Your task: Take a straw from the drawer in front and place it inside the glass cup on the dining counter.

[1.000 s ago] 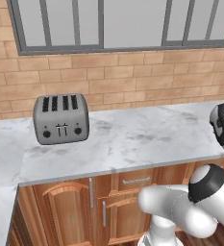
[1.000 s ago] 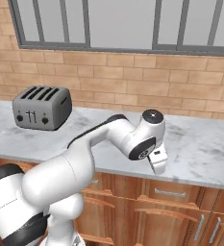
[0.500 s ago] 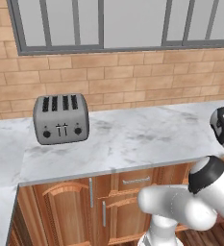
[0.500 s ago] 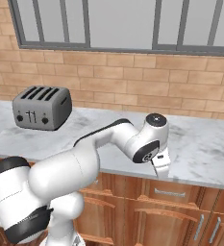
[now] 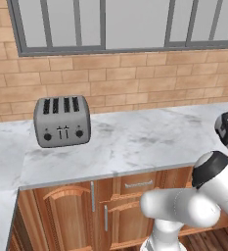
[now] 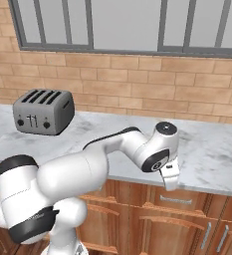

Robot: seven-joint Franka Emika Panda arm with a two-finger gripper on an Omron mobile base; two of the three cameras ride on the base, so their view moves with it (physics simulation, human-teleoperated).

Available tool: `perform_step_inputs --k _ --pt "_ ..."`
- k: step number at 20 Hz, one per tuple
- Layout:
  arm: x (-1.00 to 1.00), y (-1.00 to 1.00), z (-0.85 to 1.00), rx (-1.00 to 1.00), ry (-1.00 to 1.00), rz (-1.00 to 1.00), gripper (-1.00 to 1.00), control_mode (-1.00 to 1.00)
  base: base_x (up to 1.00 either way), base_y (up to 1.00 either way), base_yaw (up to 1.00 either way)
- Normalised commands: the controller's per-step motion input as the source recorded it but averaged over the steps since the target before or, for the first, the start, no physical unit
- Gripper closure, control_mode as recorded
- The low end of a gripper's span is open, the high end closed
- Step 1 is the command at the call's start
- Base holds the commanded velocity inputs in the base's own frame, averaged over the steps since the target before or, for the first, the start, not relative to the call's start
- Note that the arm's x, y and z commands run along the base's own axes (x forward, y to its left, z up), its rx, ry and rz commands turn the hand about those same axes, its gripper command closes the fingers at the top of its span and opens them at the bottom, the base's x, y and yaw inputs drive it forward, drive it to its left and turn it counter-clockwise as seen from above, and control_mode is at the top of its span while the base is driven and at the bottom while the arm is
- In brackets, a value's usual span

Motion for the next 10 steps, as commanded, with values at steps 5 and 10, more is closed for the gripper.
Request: perform_step_inputs --k 5,10 --pt "-0.02 -0.01 -0.24 0.00 0.00 -0.06 -1.00 -1.00 0.00 0.00 0.00" --pt "-0.01 -0.05 -0.19 0.00 0.00 -0.07 -1.00 -1.00 0.00 0.00 0.00"
